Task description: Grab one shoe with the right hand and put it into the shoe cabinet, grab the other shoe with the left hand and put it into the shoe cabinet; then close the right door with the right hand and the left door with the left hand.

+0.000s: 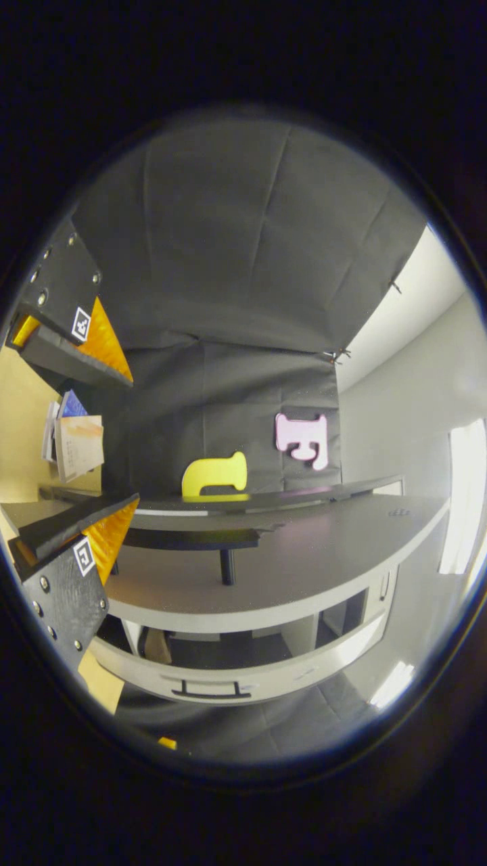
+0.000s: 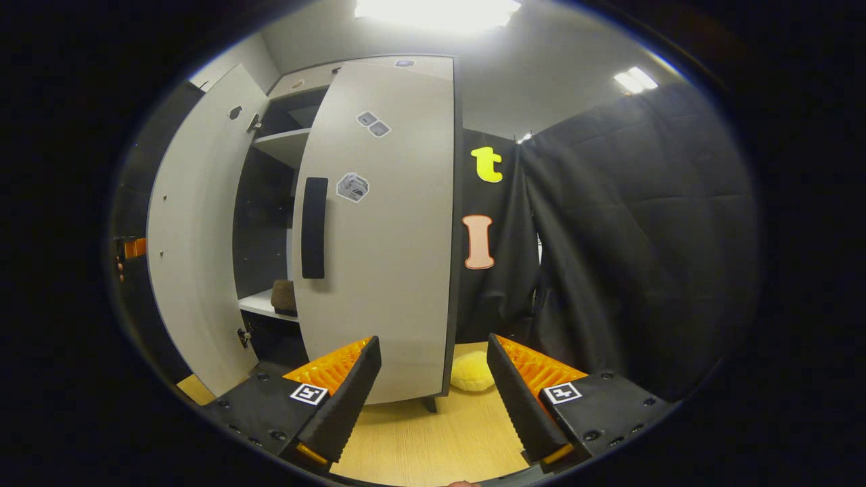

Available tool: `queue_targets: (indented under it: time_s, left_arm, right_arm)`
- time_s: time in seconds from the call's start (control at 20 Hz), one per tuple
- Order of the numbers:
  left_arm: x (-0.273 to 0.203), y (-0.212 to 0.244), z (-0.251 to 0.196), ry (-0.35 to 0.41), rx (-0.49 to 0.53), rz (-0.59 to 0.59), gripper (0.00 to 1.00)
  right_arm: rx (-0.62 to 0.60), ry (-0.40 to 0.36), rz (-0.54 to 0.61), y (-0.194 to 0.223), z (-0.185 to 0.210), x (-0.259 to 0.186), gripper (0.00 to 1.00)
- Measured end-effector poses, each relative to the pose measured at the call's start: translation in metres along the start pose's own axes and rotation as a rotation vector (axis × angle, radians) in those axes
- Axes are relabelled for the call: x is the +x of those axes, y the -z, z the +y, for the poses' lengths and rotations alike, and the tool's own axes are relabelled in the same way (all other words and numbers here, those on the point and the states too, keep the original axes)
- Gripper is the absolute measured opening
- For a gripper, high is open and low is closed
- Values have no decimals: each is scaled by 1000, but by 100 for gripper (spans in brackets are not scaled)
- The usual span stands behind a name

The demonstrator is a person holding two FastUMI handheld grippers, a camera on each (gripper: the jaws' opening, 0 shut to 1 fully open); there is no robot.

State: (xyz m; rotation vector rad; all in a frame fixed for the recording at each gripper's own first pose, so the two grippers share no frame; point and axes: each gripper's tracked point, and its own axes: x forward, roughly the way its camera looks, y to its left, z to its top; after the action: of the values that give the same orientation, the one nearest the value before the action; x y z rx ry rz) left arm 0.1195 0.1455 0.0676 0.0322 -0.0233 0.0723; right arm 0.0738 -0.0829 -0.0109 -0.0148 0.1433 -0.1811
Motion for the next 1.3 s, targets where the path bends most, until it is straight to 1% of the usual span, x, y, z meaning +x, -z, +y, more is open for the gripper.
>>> queue_targets:
  time_s: [0.15,0.35,0.45,0.5,0.55,0.6,0.85,0.9,0.95,1.15,1.3]
  left_arm:
    - [-2,-4,-16,29,12,-12,95]
    - [-7,-9,-32,28,31,-17,94]
    - [-5,-10,-36,41,29,-15,88]
    - [-4,-12,-39,47,30,-15,88]
    - [-3,-11,-43,54,31,-14,84]
    - [-1,-11,-48,63,29,-15,87]
    - [2,-13,-74,102,17,-24,88]
    - [3,-14,-80,111,18,-25,88]
    - [2,-14,-88,123,19,-26,80]
    - [7,-12,-121,170,7,-34,80]
    - [16,-8,-154,208,-7,-30,80]
  right_arm:
    - [14,-7,-3,-1,2,0,99]
    - [9,-13,1,1,3,-1,99]
    - [10,-14,4,2,4,-1,99]
    - [9,-13,5,3,4,-1,99]
    - [8,-14,7,3,4,-1,99]
    - [6,-16,8,3,4,-1,99]
    - [-4,-17,11,3,2,1,99]
    - [-6,-16,14,3,2,2,99]
    - [-8,-13,15,3,0,2,99]
    - [-15,-5,15,2,-3,5,99]
    - [-17,2,15,2,-6,7,99]
